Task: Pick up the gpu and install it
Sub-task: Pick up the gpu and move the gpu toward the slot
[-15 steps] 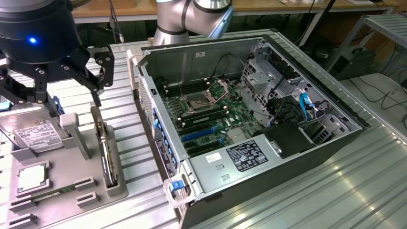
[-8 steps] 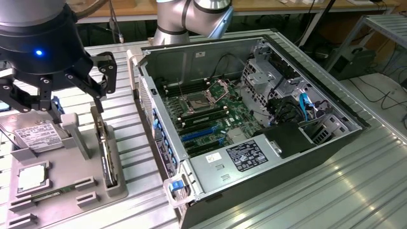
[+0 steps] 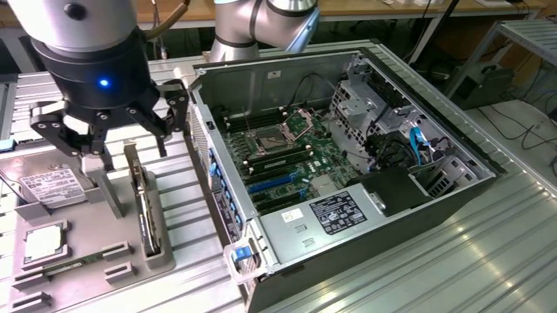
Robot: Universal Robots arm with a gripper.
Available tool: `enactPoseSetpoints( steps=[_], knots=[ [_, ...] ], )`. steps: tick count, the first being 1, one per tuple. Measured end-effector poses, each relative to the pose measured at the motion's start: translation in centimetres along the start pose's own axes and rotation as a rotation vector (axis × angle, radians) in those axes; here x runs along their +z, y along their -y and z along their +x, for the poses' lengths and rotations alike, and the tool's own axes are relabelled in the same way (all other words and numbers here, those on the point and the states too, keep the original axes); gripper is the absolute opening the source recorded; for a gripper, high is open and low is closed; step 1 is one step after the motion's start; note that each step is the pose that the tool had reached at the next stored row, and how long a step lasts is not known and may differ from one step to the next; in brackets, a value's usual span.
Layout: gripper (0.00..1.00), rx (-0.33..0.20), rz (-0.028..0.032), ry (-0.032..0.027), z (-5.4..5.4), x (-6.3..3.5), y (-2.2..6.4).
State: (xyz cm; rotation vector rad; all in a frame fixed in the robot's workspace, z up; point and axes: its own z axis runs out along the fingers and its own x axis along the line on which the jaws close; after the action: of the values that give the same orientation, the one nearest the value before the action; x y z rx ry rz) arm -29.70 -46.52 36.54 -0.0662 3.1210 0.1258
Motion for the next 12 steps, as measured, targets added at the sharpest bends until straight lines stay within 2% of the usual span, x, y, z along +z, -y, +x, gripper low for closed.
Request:
enactPoseSetpoints(
  steps=[3,6,9,12],
  knots=[
    [0.66,0.000,0.0049,-0.0007,-0.6,0.47,0.02],
    [0.66,0.000,0.0177,-0.0014,-0.6,0.77,0.05],
    [0.66,0.002,0.0249,-0.0017,-0.3,1.14,0.06],
    [0.66,0.013,0.0278,-0.0011,0.0,1.66,0.09]
  ],
)
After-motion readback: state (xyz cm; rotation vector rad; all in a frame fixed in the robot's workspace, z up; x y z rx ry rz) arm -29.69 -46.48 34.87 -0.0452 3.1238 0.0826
